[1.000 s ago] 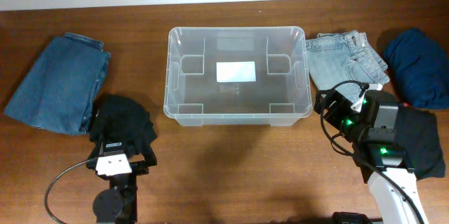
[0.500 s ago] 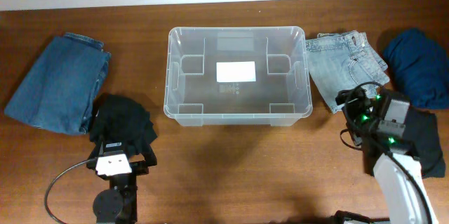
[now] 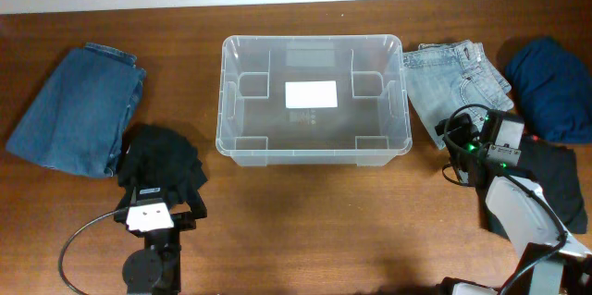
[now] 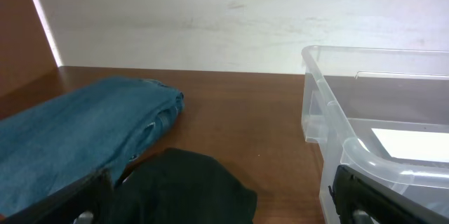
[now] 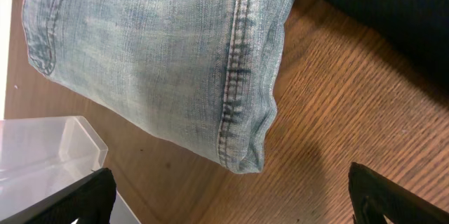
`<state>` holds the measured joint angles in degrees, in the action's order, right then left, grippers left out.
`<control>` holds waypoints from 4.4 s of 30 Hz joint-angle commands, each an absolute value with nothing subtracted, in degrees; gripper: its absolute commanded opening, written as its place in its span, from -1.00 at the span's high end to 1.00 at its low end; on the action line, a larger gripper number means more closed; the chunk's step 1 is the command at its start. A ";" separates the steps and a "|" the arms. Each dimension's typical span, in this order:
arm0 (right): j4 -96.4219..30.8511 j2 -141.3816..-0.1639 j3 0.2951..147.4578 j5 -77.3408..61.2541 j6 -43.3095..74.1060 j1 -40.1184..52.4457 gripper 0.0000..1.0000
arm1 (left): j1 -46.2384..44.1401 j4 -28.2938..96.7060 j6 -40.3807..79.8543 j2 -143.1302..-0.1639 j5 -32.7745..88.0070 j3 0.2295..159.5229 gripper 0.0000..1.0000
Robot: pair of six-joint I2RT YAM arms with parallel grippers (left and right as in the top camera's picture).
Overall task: Pack container
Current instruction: 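Move the right gripper over the folded light-blue jeans, then lower the right gripper and pinch the light-blue jeans' waistband edge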
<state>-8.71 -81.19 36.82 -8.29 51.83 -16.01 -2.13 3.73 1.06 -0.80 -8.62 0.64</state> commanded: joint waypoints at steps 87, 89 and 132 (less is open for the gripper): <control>18.98 -102.28 37.69 -23.11 49.98 -24.45 -0.49 | -2.26 3.95 0.36 -0.40 -8.82 0.54 -0.99; 19.14 -102.28 37.69 -22.24 50.04 -24.21 -0.49 | -2.26 3.95 0.36 -0.40 -8.82 0.54 -0.99; 22.72 -94.26 37.74 -24.27 45.19 -21.08 0.92 | -2.26 3.95 0.36 -0.40 -8.82 0.54 -0.99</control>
